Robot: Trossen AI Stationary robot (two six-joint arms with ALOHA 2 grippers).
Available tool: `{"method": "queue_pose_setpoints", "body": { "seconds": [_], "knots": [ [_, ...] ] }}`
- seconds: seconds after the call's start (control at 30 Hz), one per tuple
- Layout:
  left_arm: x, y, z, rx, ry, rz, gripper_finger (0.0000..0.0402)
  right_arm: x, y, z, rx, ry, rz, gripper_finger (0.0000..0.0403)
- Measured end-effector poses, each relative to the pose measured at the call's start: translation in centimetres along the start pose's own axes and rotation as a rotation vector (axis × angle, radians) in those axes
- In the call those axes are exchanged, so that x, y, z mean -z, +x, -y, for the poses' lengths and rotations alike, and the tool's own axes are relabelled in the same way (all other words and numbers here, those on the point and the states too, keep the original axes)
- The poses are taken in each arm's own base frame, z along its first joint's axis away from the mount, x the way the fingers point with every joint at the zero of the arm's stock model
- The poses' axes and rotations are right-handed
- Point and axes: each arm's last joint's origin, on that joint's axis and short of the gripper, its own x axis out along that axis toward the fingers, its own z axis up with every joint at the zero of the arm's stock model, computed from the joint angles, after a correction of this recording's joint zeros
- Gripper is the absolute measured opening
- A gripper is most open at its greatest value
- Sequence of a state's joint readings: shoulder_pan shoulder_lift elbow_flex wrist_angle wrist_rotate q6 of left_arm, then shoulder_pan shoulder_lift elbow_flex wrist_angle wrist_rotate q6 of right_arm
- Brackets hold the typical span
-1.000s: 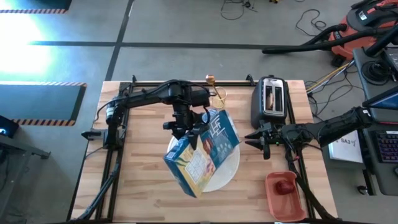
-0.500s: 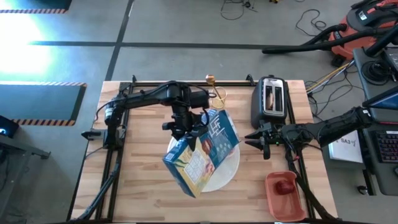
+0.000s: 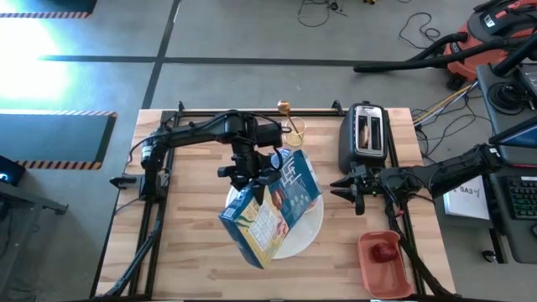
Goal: Arrange a breakfast setting
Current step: Pour the cereal from the cereal box into the white bowl
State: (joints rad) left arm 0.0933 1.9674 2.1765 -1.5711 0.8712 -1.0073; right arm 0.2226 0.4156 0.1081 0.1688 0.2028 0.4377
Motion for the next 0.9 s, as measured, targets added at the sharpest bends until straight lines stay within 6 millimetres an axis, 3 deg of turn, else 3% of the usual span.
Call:
{"method": "queue_pose_setpoints", "body": {
  "seconds": [0.5,0.9],
  "knots": [
    [1.2,-1.2,-0.1,0.043,-0.126,-0.013,0.016,0.0,0.0,0.0,0.0,0.0,0.0,0.0128],
    [1.2,-0.7,-0.1,0.005,-0.033,0.024,0.0144,0.0,0.0,0.0,0.0,0.0,0.0,0.0128]
  ]
}}
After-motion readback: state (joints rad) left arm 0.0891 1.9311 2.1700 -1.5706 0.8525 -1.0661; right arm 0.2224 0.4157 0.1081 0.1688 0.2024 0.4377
